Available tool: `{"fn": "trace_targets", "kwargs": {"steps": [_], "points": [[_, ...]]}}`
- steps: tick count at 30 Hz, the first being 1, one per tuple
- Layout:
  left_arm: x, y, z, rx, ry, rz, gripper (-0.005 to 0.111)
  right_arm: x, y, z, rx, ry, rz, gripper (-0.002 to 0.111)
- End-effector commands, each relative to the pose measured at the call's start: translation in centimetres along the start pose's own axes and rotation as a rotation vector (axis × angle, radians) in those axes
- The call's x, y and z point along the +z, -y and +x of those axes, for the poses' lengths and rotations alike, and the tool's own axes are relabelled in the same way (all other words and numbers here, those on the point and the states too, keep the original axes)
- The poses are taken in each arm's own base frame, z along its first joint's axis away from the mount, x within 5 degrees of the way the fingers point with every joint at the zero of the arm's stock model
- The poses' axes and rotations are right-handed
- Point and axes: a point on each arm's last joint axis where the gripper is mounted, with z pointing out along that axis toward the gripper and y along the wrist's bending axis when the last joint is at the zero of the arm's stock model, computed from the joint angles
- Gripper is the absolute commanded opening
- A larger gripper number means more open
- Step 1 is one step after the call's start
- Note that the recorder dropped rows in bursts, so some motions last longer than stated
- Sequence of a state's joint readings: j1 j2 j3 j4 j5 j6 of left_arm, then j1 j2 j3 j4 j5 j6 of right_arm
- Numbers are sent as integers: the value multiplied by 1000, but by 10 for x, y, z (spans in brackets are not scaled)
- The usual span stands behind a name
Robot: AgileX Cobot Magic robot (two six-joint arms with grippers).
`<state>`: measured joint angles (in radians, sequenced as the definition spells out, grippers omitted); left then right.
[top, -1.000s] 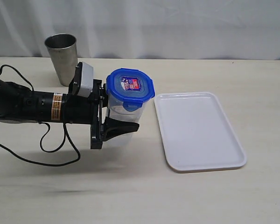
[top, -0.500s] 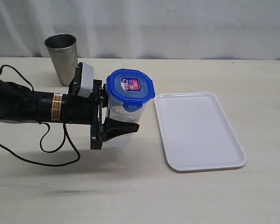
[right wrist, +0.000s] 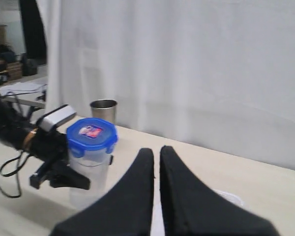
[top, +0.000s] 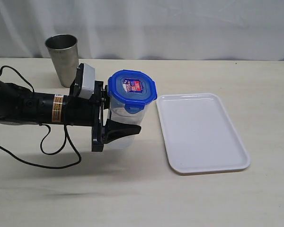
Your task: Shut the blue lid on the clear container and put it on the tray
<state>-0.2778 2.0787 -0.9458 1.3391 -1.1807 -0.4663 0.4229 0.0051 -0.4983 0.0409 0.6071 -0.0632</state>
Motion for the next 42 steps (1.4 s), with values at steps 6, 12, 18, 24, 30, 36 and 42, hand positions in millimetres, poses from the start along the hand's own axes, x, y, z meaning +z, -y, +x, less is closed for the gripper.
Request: {"fn": "trace_targets", "kwargs": {"steps": [6,12,18,24,30,36,42], "points": [[0,0,-10,15,48,6,0,0,2,1,12,-6,299,5],[0,0,-10,14,49,5,0,0,2,1,8,-2,360,5],[0,0,-10,14,49,5,0,0,3,-4,0,45,363,5],[0,0,-10,14,49,5,0,-4,3,-23,-40,262,374,5],[0,0,-10,14,49,5,0,-8,5,-32,-195,329,440,5],[0,0,-10,15,48,7,0,7,7,-10,-61,306,385,5],[0,0,-10,15,48,7,0,26,15,29,-155,197,409,5]]}}
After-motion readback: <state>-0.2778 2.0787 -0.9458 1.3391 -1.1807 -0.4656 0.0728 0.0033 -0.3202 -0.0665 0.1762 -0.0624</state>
